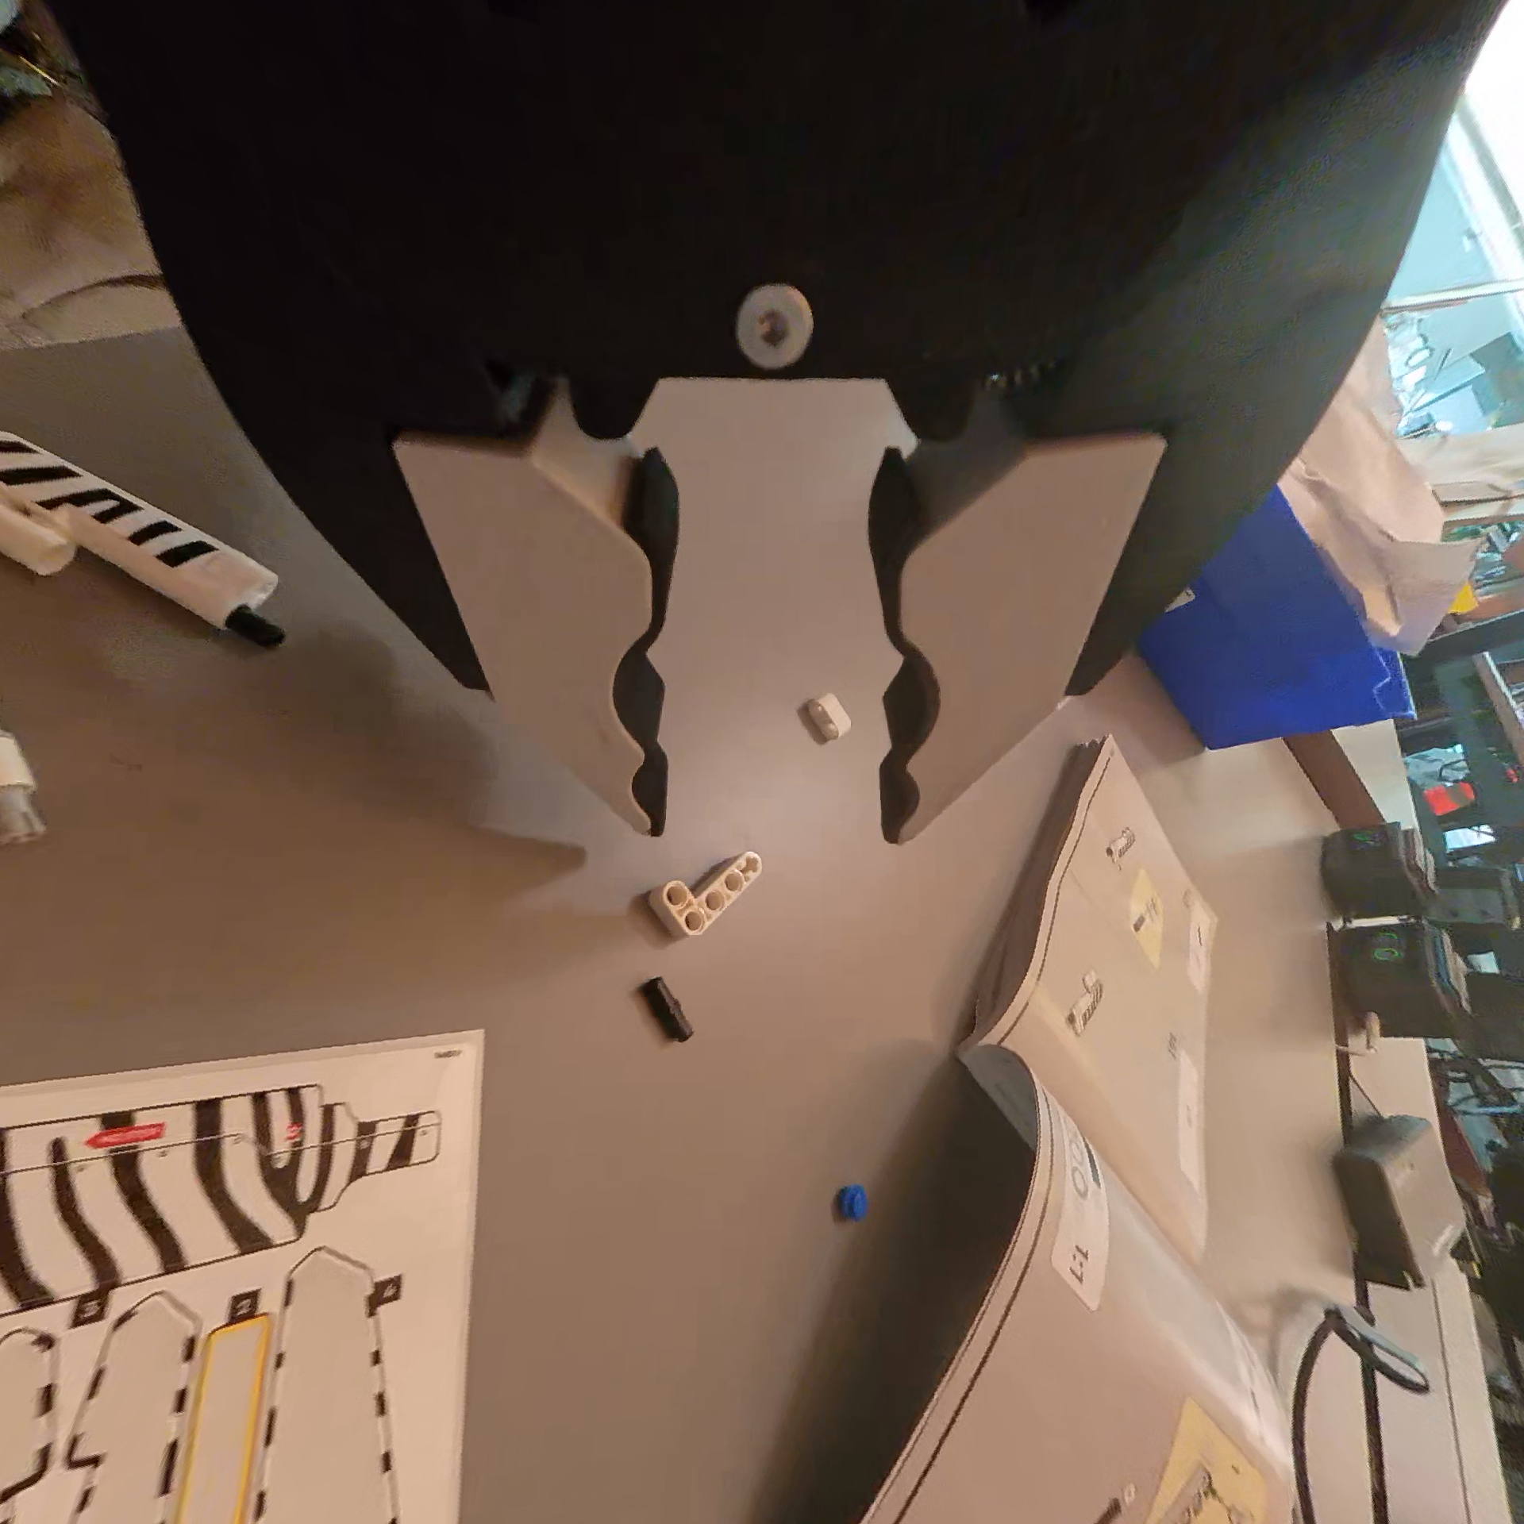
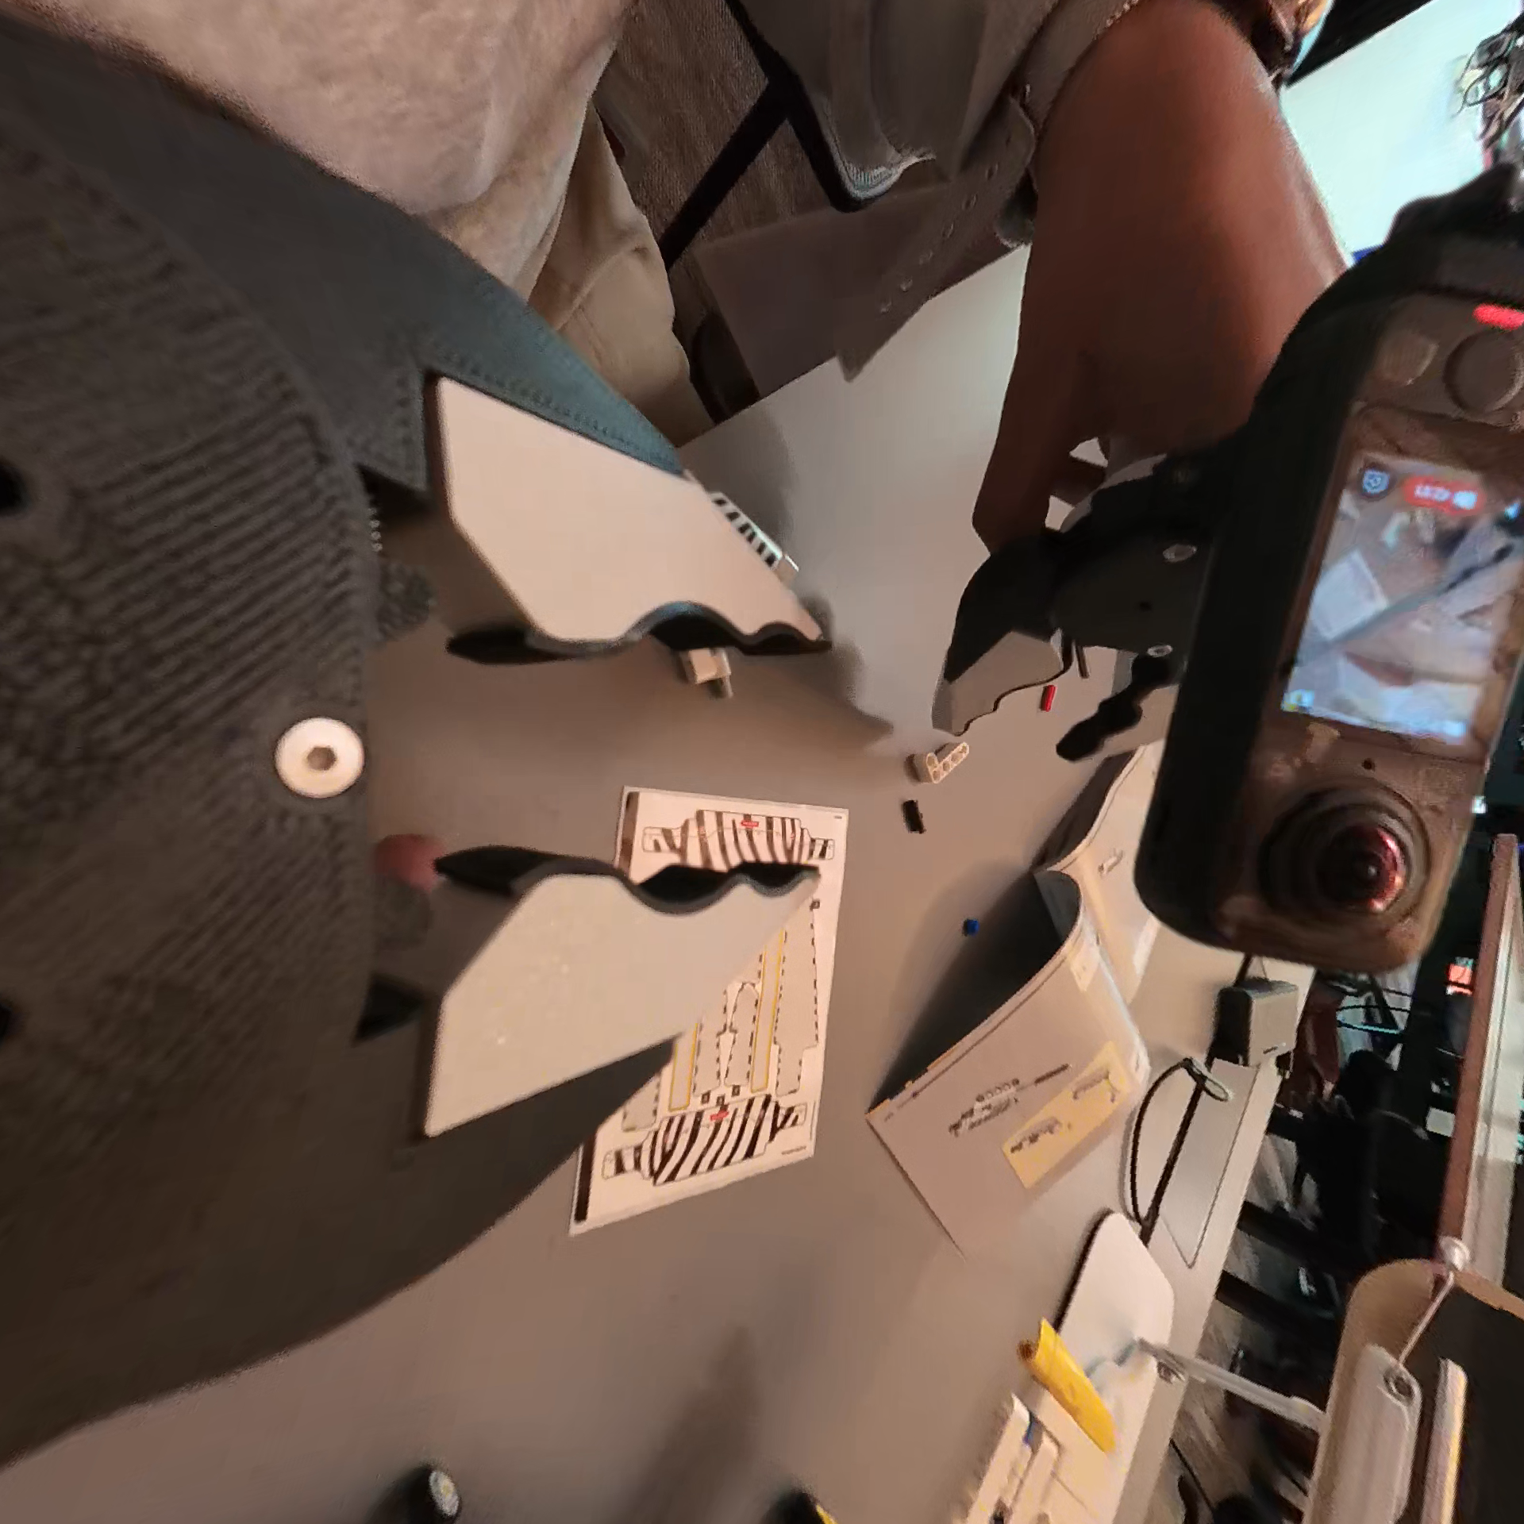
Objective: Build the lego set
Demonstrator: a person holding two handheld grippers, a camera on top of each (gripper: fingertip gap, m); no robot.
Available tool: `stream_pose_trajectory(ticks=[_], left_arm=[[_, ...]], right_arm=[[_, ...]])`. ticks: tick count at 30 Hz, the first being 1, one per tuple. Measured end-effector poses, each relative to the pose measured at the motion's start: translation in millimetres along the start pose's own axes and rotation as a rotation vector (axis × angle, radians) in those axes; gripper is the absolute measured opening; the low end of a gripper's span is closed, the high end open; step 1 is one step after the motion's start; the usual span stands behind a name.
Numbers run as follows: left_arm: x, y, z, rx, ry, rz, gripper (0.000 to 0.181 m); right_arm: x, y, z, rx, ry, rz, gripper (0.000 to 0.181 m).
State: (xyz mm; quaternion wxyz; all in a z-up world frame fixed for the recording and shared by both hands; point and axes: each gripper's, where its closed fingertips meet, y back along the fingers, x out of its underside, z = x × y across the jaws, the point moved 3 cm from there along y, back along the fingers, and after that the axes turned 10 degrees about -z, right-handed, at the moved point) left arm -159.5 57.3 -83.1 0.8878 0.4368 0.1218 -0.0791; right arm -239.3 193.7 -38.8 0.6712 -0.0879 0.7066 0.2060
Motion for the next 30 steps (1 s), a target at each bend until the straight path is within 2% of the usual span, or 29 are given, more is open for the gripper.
stream_pose_trajectory(ticks=[6, 8, 13, 15, 17, 20, 27, 30], left_arm=[[-2.4, 2.9, -7.6, 0.037, -0.003, -0.041, 0.059], [-2.7, 4.0, -12.7, 0.074, 0.029, -0.102, 0.065], [14.7, 33.5, -29.3, 0.336, 0.194, -0.395, 0.064], [23.5, 51.7, -38.1, 0.506, 0.228, -0.495, 0.064], [32.7, 64.0, -48.1, 0.628, 0.249, -0.531, 0.065], [41.9, 69.0, -72.5, 0.732, 0.248, -0.533, 0.066], [38.6, 59.3, -105.8, 0.705, 0.196, -0.523, 0.064], [35.2, 59.3, -107.5, 0.689, 0.189, -0.546, 0.054]], right_arm=[[5.9, -12.1, 9.8, -0.047, 0.008, -0.018, 0.057], [12.5, -15.6, 13.6, -0.079, -0.012, 0.023, 0.059], [23.5, -8.3, 27.0, -0.227, -0.076, 0.134, 0.067], [31.9, -2.8, 31.6, -0.270, -0.086, 0.175, 0.067], [43.2, -0.9, 36.1, -0.297, -0.093, 0.229, 0.067], [54.9, -6.8, 39.1, -0.294, -0.068, 0.289, 0.063], [66.7, -24.5, 38.1, -0.293, 0.004, 0.381, 0.048], [67.4, -25.9, 36.0, -0.290, 0.037, 0.384, 0.022]])
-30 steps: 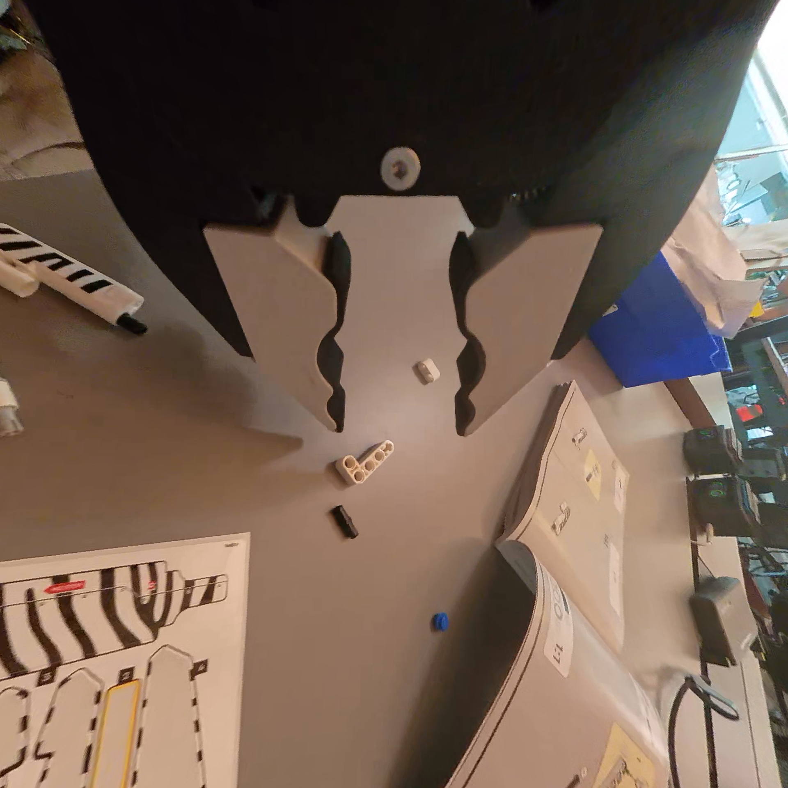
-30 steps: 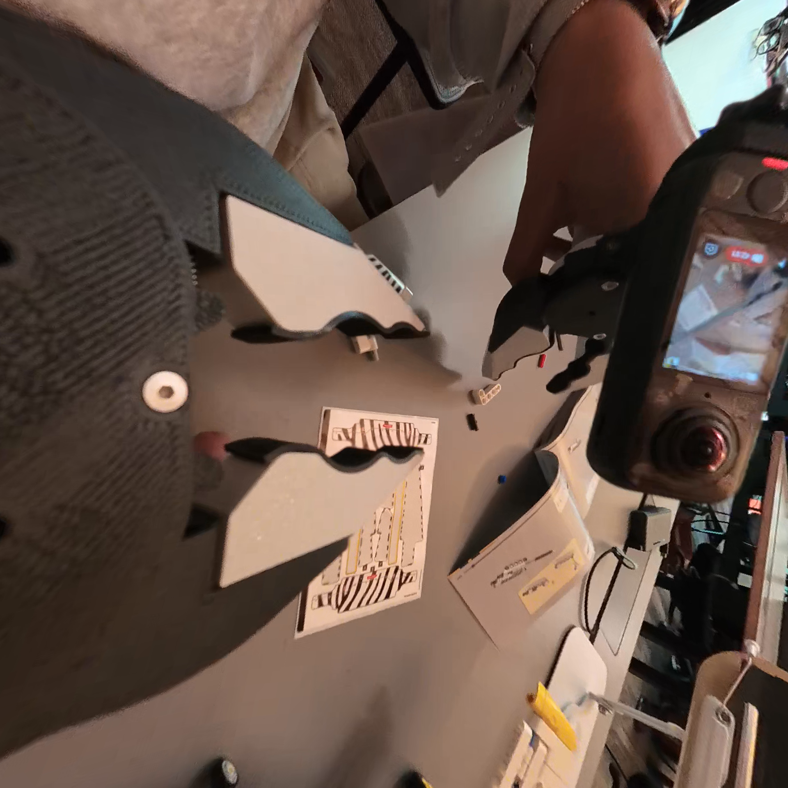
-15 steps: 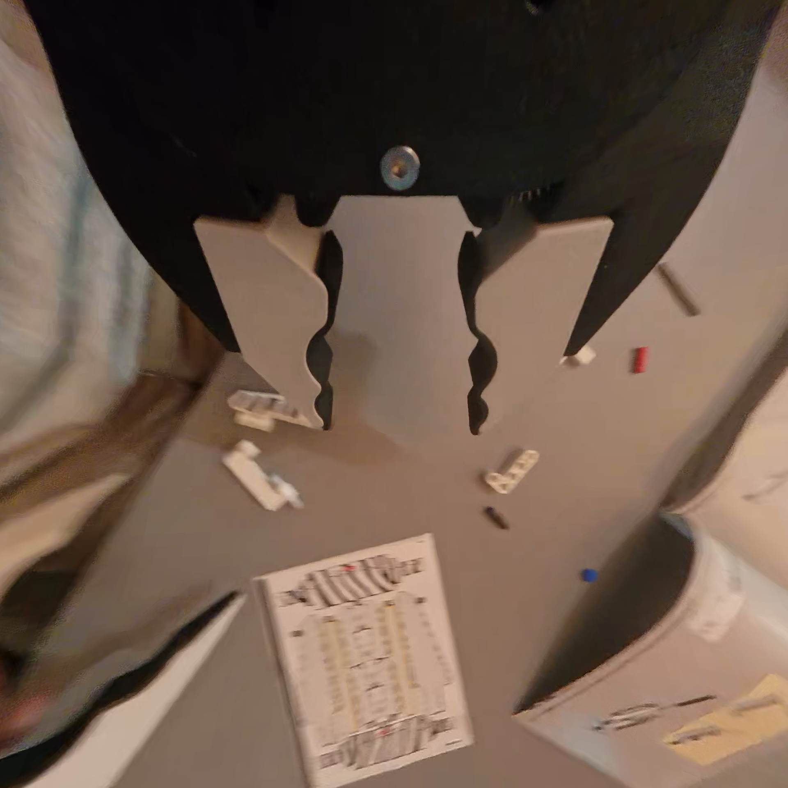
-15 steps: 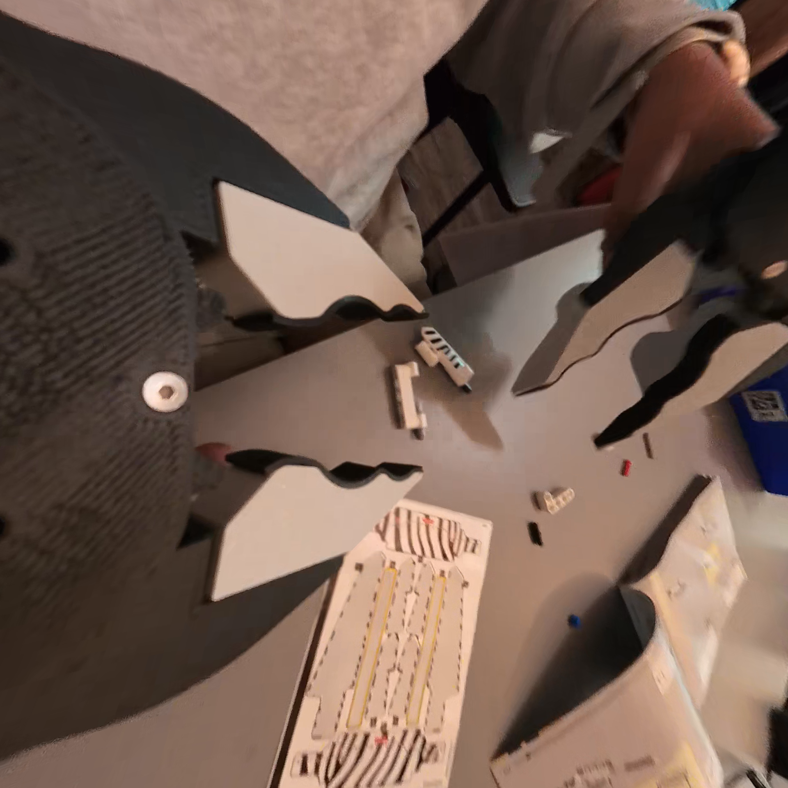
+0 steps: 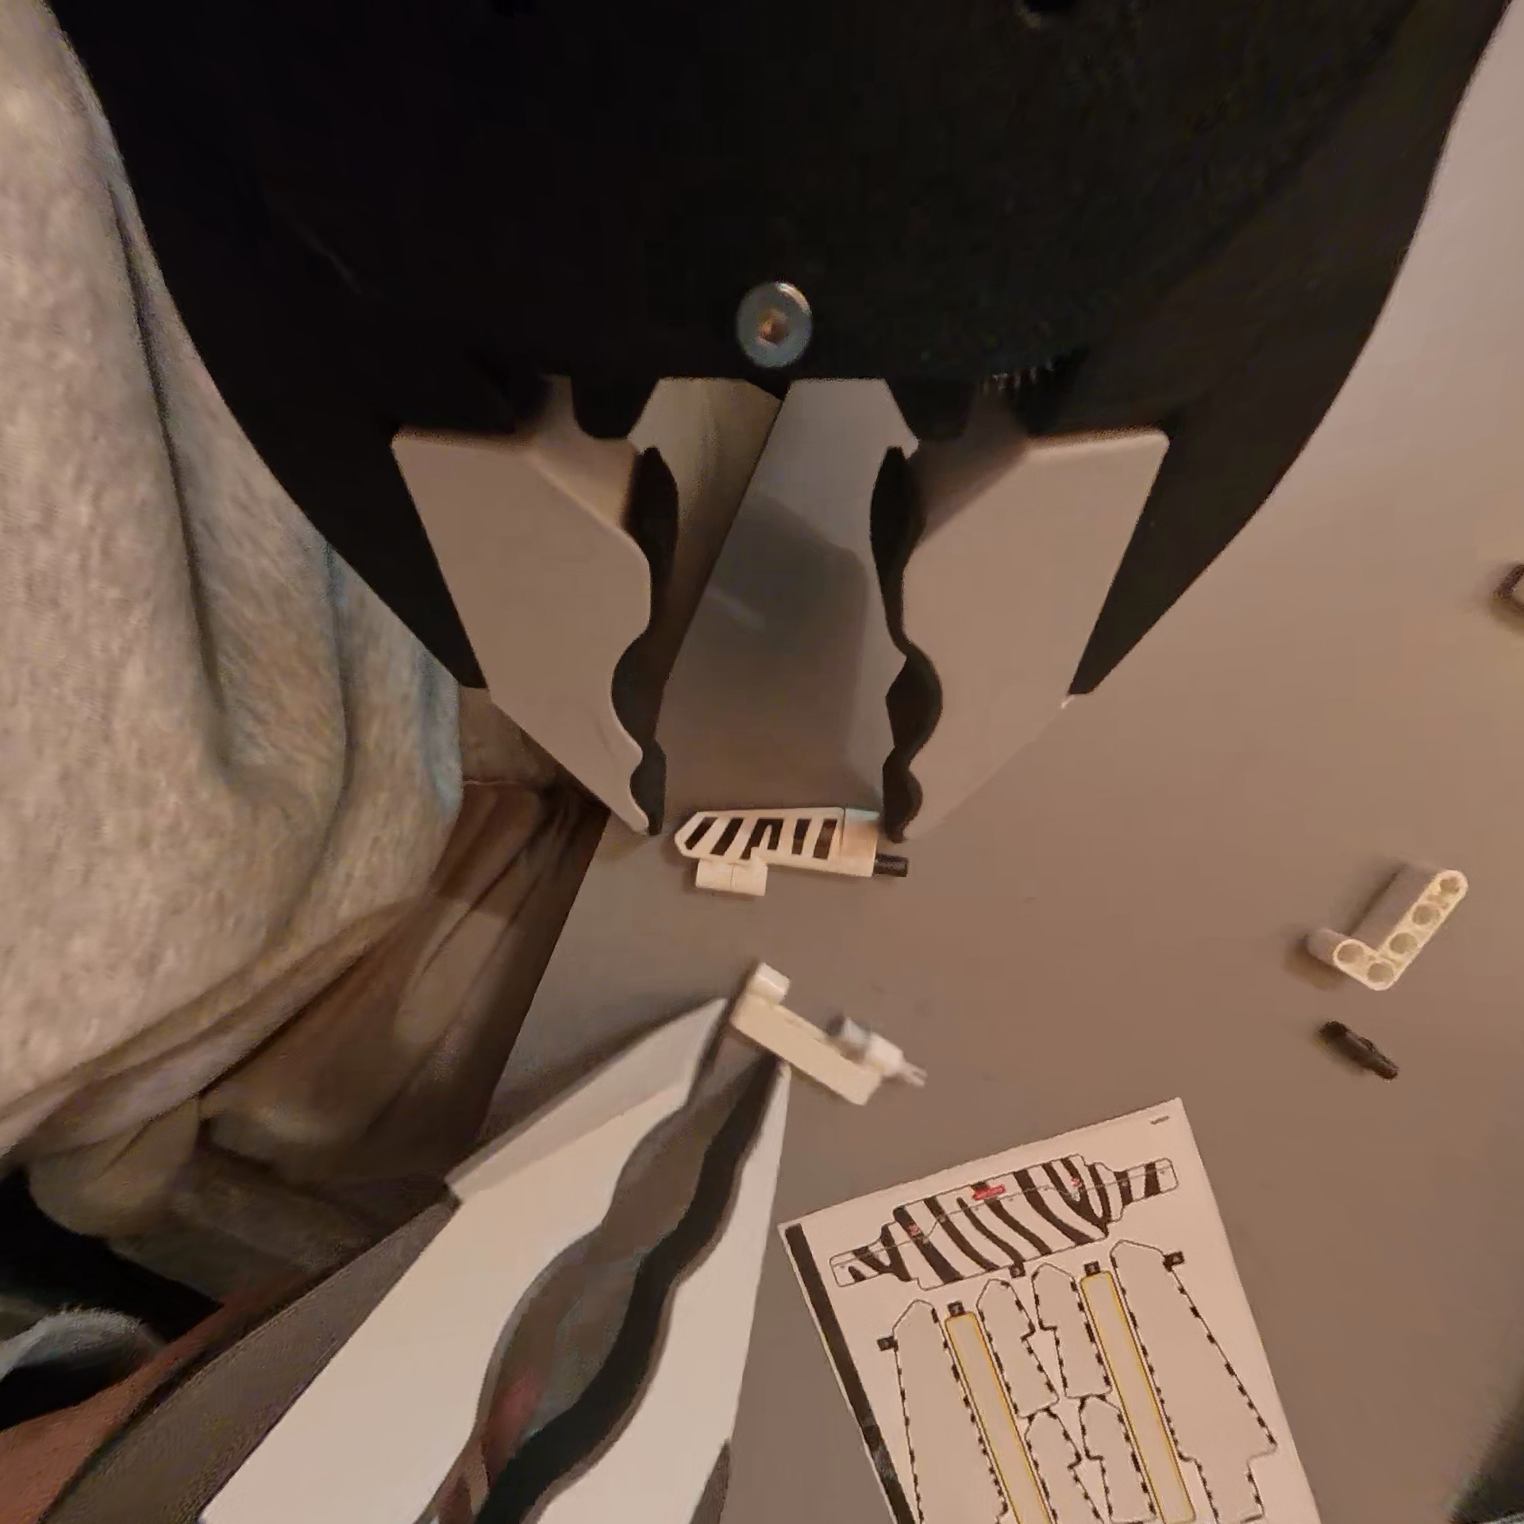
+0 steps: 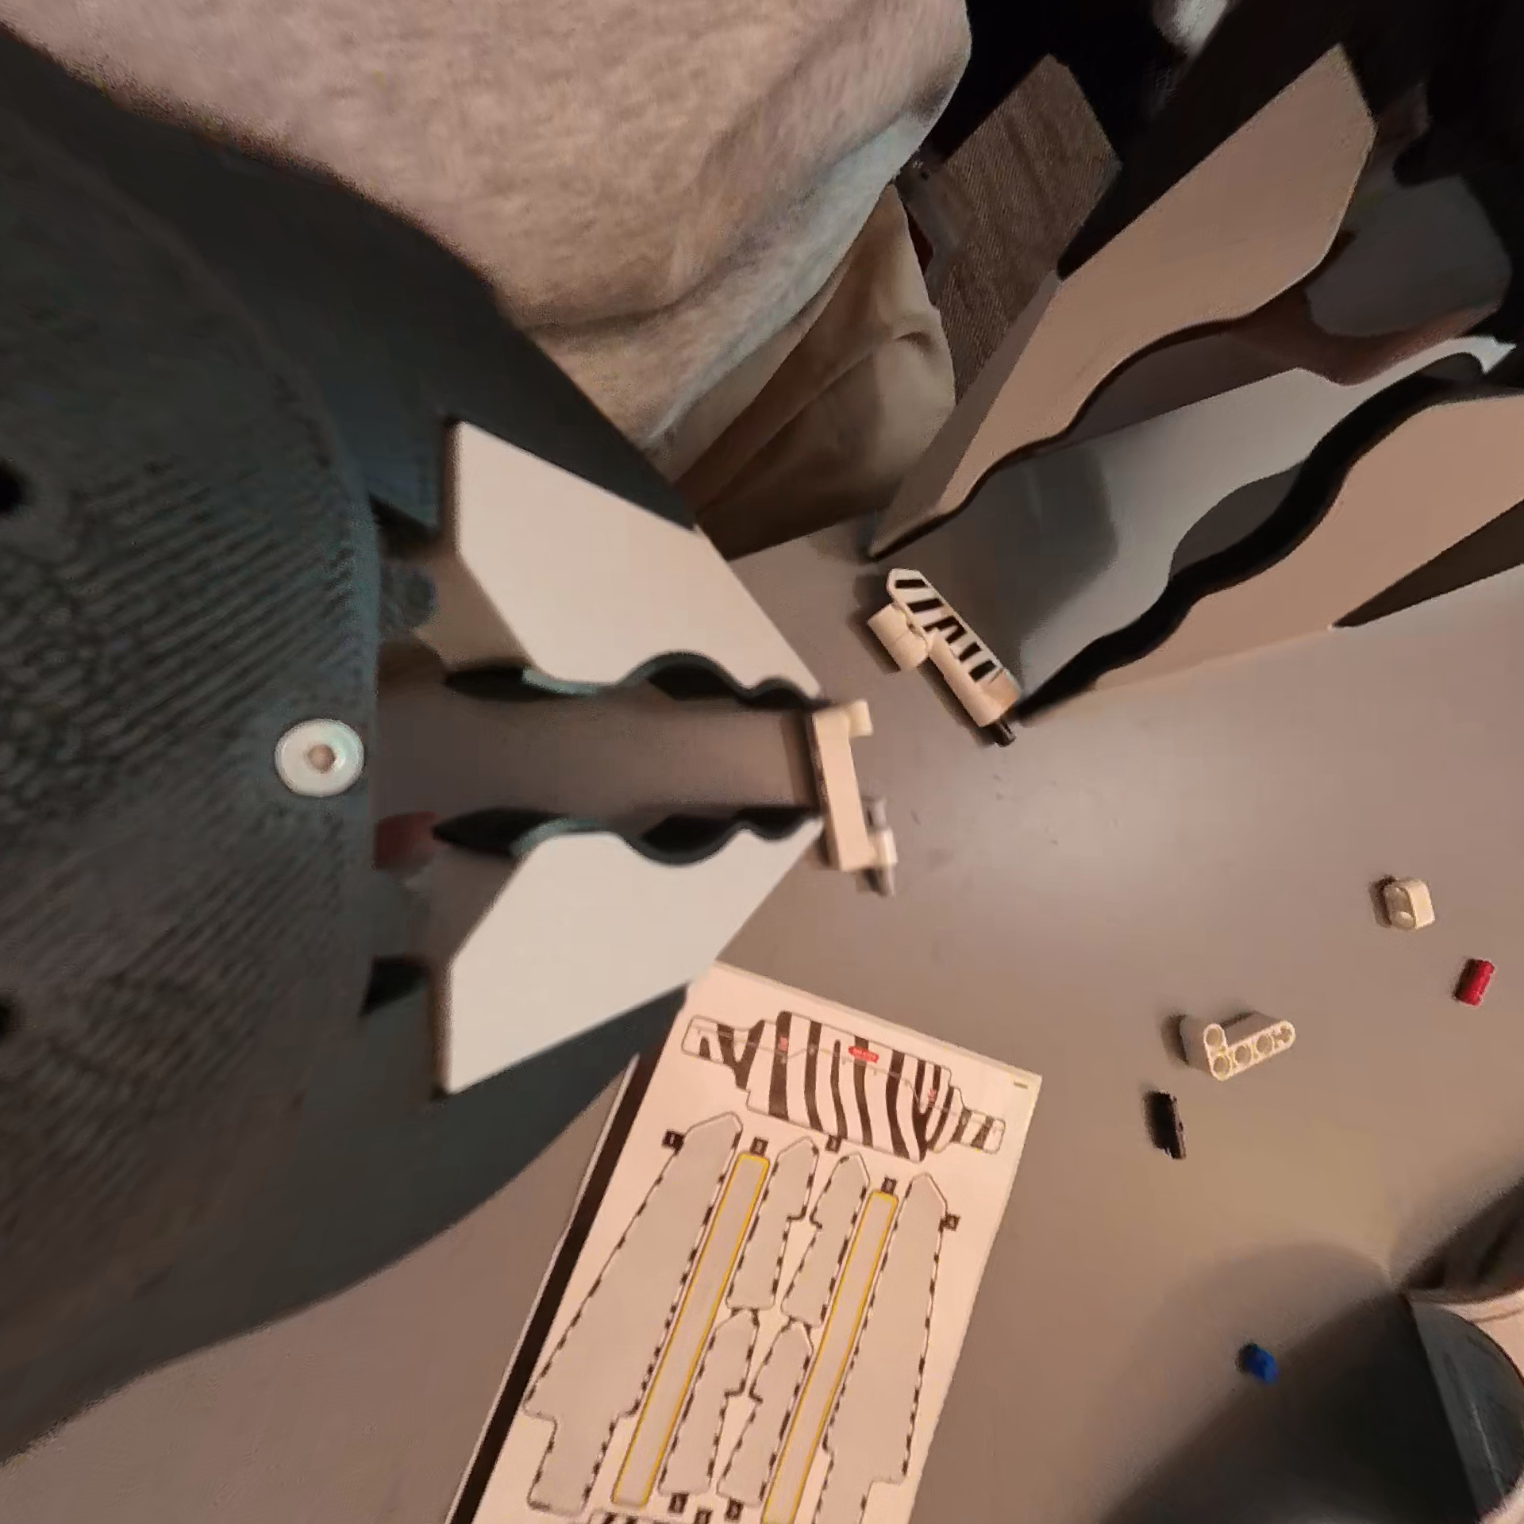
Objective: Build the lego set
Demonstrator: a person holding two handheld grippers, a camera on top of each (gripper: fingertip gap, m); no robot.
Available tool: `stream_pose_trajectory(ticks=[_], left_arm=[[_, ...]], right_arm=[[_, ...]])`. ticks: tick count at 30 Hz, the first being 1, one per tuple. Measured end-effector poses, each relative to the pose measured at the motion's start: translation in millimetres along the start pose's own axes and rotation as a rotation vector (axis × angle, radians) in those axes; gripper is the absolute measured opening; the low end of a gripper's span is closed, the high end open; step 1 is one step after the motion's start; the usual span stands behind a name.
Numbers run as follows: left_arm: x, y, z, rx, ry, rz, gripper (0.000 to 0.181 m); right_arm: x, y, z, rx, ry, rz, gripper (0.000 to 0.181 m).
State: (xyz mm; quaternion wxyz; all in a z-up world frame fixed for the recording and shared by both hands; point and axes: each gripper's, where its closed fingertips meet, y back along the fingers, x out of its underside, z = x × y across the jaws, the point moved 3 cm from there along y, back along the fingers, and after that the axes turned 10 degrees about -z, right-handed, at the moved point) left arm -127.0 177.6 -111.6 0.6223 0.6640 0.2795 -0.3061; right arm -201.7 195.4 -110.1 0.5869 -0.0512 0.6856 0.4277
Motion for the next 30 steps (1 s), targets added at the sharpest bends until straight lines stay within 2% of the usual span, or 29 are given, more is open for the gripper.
stream_pose_trajectory(ticks=[2, 6, 8, 14, 18, 20, 30], left_arm=[[-0.7, -0.6, 1.4, -0.001, 0.006, -0.014, 0.051], [-1.3, -1.0, 4.1, -0.002, 0.017, -0.032, 0.049], [-1.2, -1.1, 4.4, -0.002, 0.008, -0.033, 0.049], [-1.4, -1.8, 5.4, 0.035, -0.030, -0.049, 0.049], [-2.1, -2.5, 9.4, 0.064, -0.044, -0.058, 0.049], [-2.2, -2.7, 11.6, 0.073, -0.054, -0.055, 0.049], [-4.4, -4.7, 16.8, 0.187, -0.142, -0.040, 0.049]], right_arm=[[-0.4, -0.2, -0.3, -0.004, 0.026, 0.000, 0.008], [-2.3, -2.5, 0.2, -0.055, 0.011, 0.015, 0.042], [-4.4, -0.9, -3.7, -0.063, 0.017, 0.018, 0.048], [-10.7, 1.1, -17.8, -0.083, 0.066, 0.013, 0.049], [-6.3, -6.1, -13.0, -0.178, 0.075, 0.047, 0.049], [-6.8, -7.9, -13.3, -0.183, 0.097, 0.042, 0.039], [-6.4, -8.0, -2.1, -0.320, 0.175, 0.024, 0.039]])
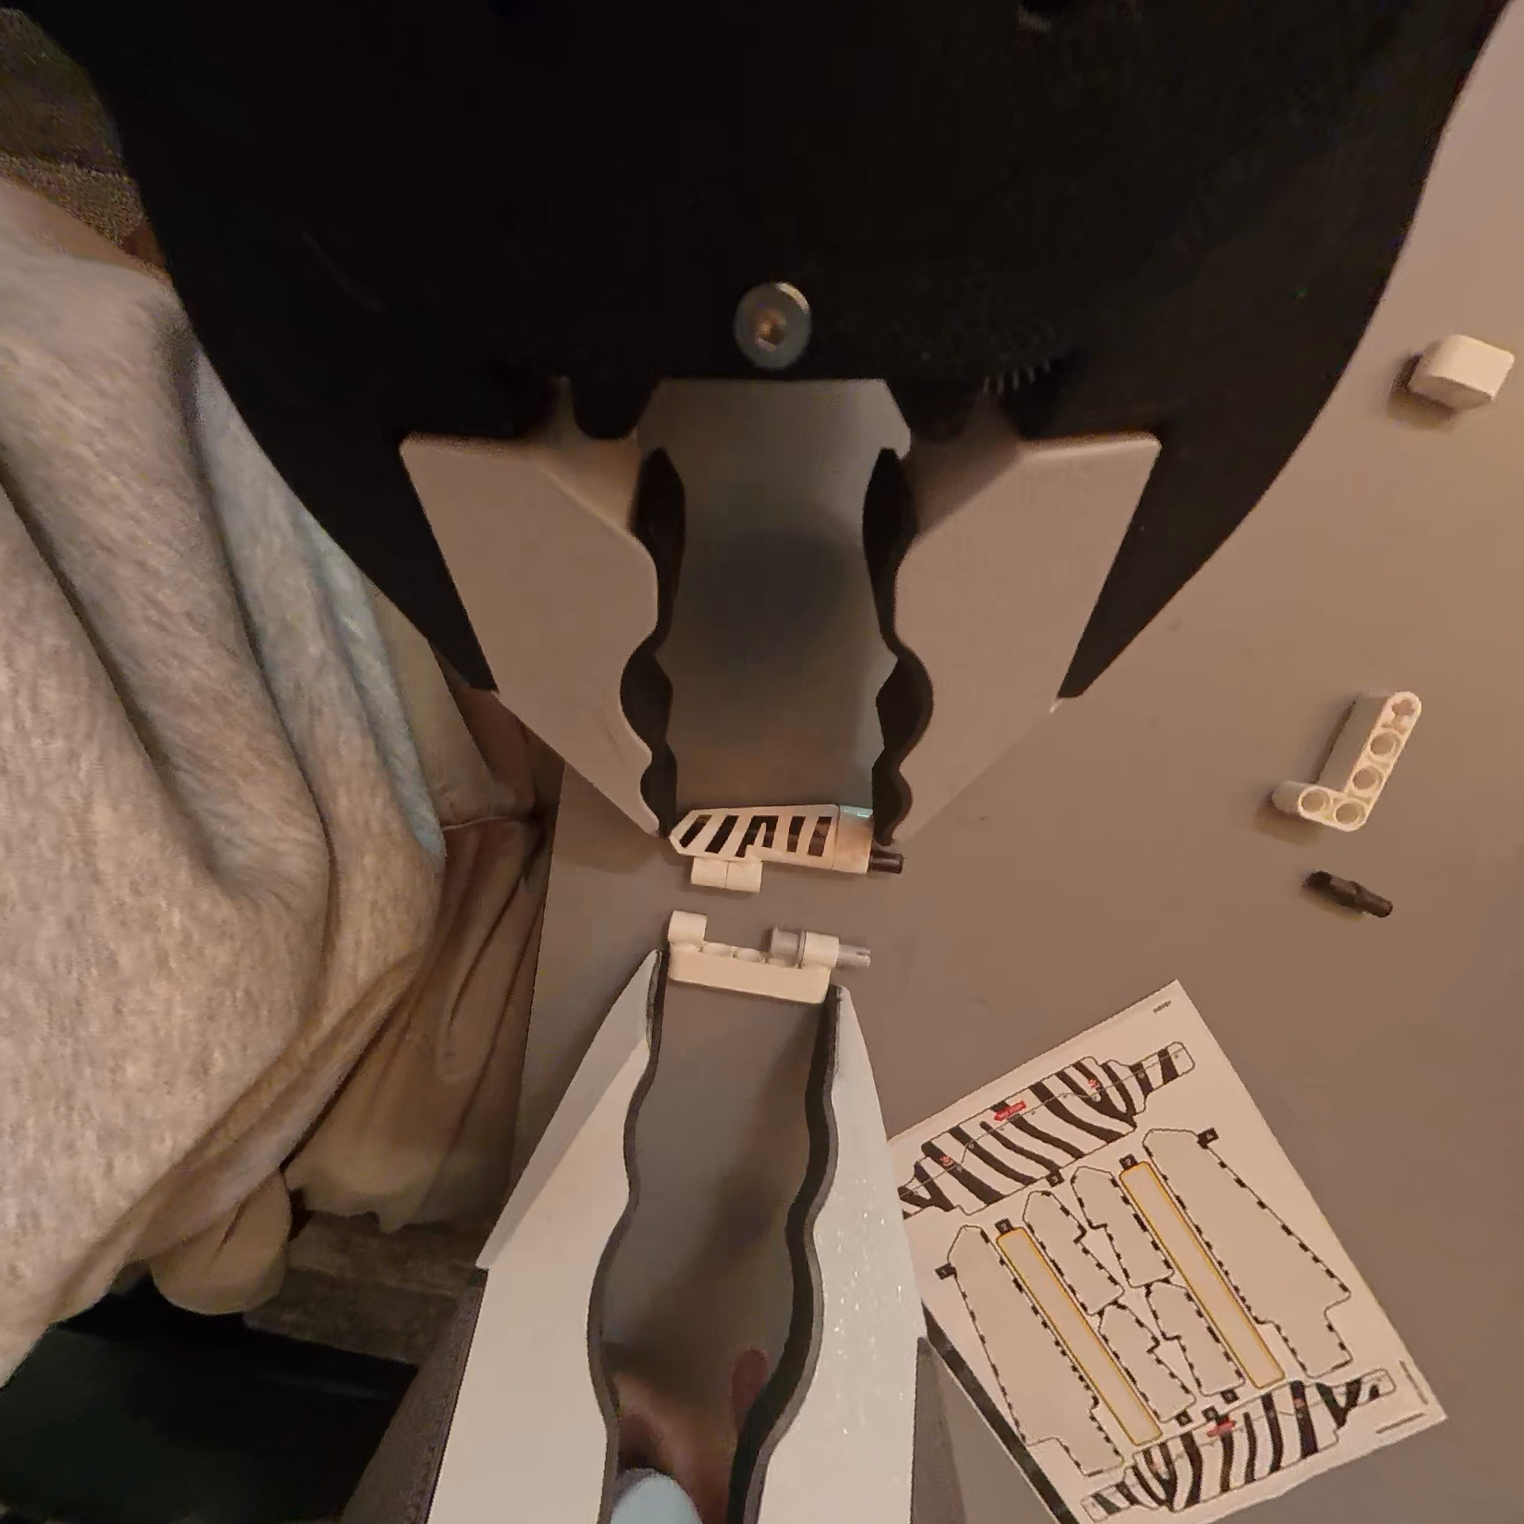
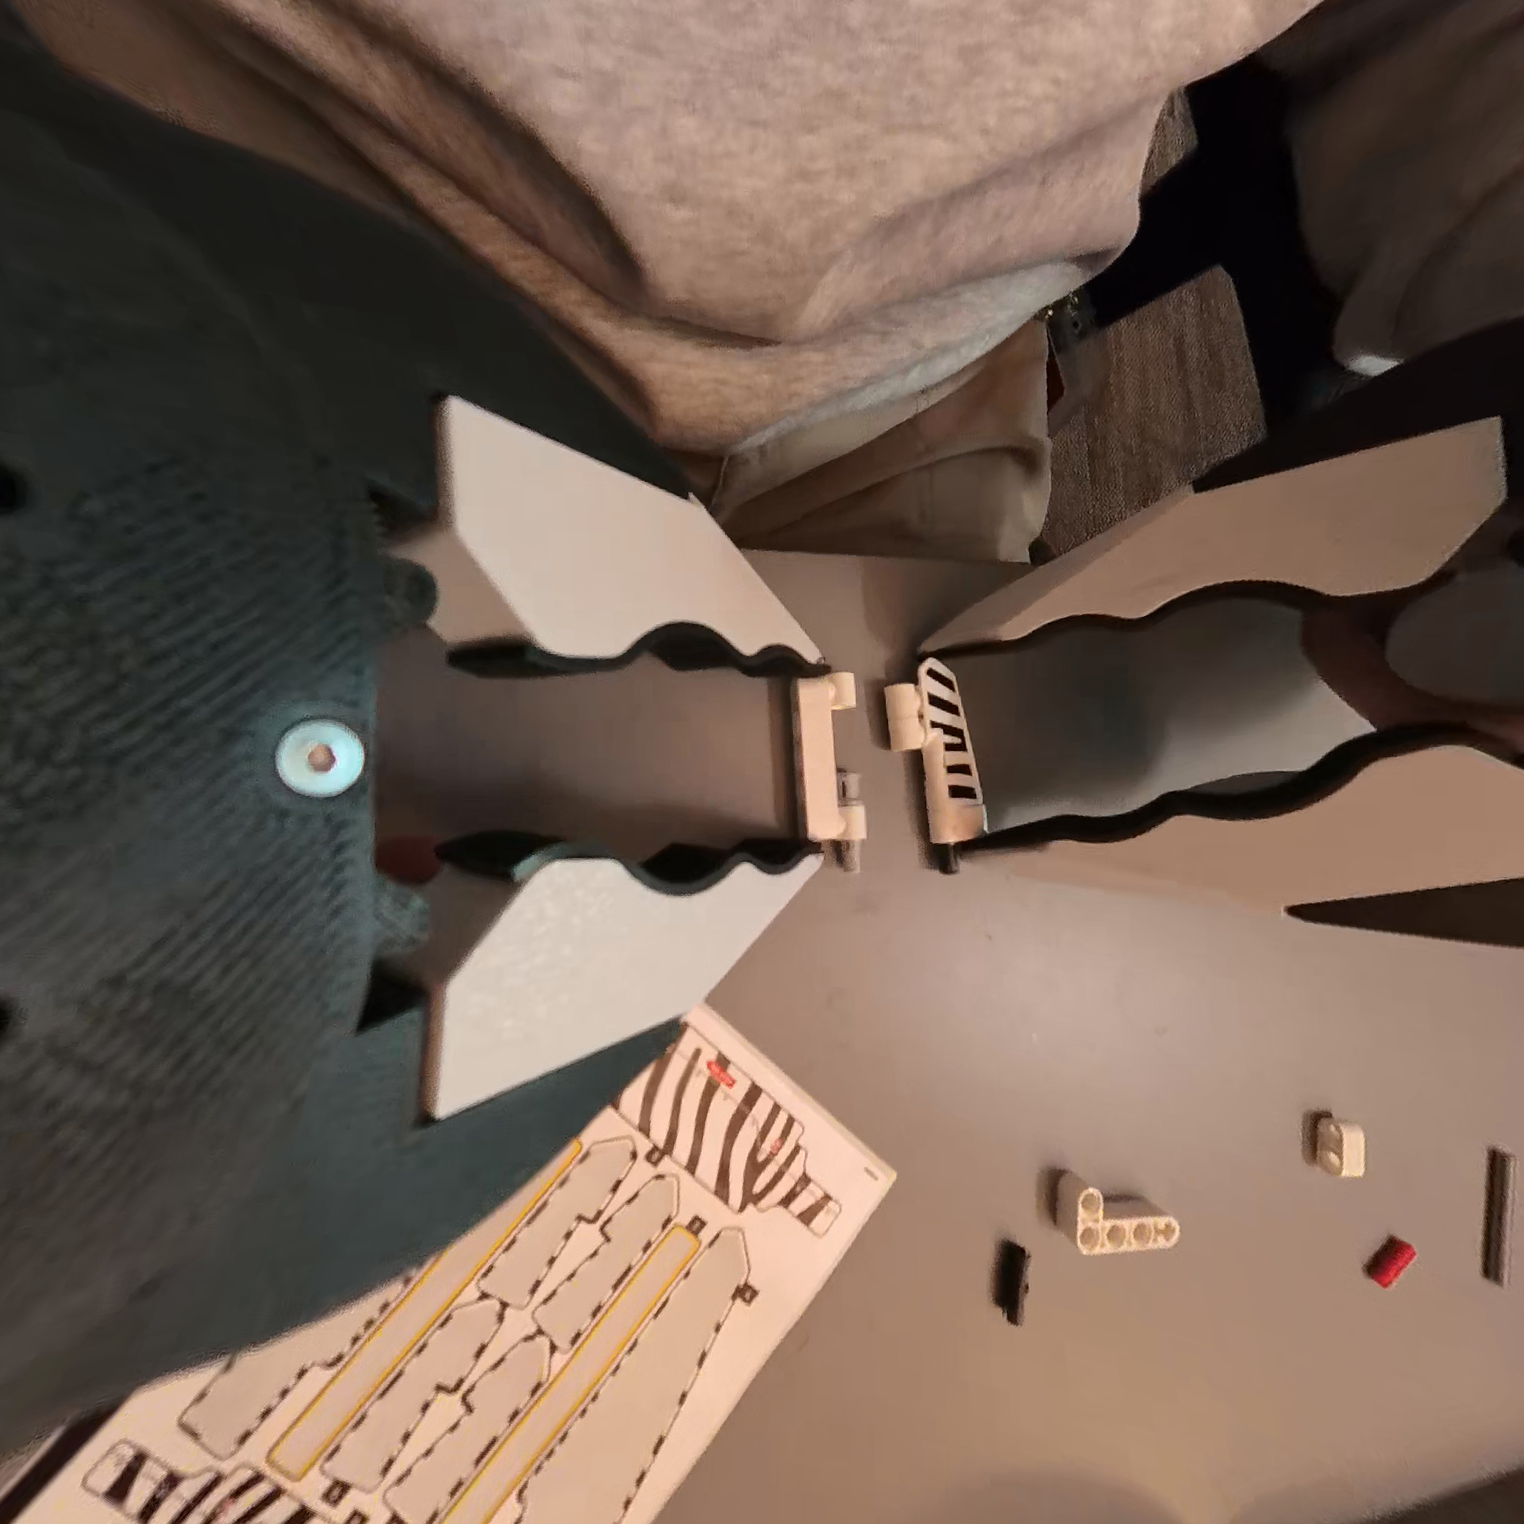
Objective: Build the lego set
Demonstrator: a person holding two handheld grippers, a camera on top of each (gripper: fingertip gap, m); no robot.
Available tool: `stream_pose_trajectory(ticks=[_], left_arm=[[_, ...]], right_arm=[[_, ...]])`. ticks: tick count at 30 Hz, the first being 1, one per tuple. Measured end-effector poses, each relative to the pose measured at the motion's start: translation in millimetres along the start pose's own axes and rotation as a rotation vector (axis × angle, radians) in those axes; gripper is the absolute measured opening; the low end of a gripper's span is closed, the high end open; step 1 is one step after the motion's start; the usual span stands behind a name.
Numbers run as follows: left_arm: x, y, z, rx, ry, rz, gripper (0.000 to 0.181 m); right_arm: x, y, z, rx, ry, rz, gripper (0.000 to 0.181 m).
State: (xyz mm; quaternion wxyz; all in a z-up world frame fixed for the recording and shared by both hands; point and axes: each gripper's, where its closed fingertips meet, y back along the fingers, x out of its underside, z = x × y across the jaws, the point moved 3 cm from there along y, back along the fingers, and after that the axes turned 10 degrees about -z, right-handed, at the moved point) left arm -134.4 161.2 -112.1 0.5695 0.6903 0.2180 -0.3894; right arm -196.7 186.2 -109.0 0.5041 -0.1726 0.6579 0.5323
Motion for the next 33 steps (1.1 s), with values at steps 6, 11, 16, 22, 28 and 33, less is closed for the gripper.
stream_pose_trajectory(ticks=[6, 11, 16, 22, 28, 33], left_arm=[[-1.9, -2.8, 0.0, 0.009, 0.000, -0.011, 0.048], [-1.7, -2.9, -0.3, 0.010, 0.004, -0.014, 0.049], [-2.2, -3.6, -2.3, 0.014, -0.004, -0.007, 0.046], [-2.4, -3.6, -2.6, 0.017, 0.011, -0.015, 0.046], [-2.6, -3.7, -2.6, 0.019, 0.019, -0.021, 0.045], [-2.9, -3.8, -2.8, 0.014, 0.024, -0.025, 0.046]], right_arm=[[-2.8, -4.2, 1.6, 0.010, -0.003, 0.005, 0.039], [-2.6, -4.4, 5.5, 0.012, 0.005, -0.003, 0.039], [-4.1, -6.1, 6.4, -0.015, -0.006, -0.019, 0.039], [-5.2, -8.1, 7.8, -0.015, 0.016, -0.001, 0.039], [-5.4, -8.6, 8.4, -0.008, 0.014, -0.004, 0.039], [-5.4, -8.8, 8.4, 0.006, 0.007, -0.011, 0.039]])
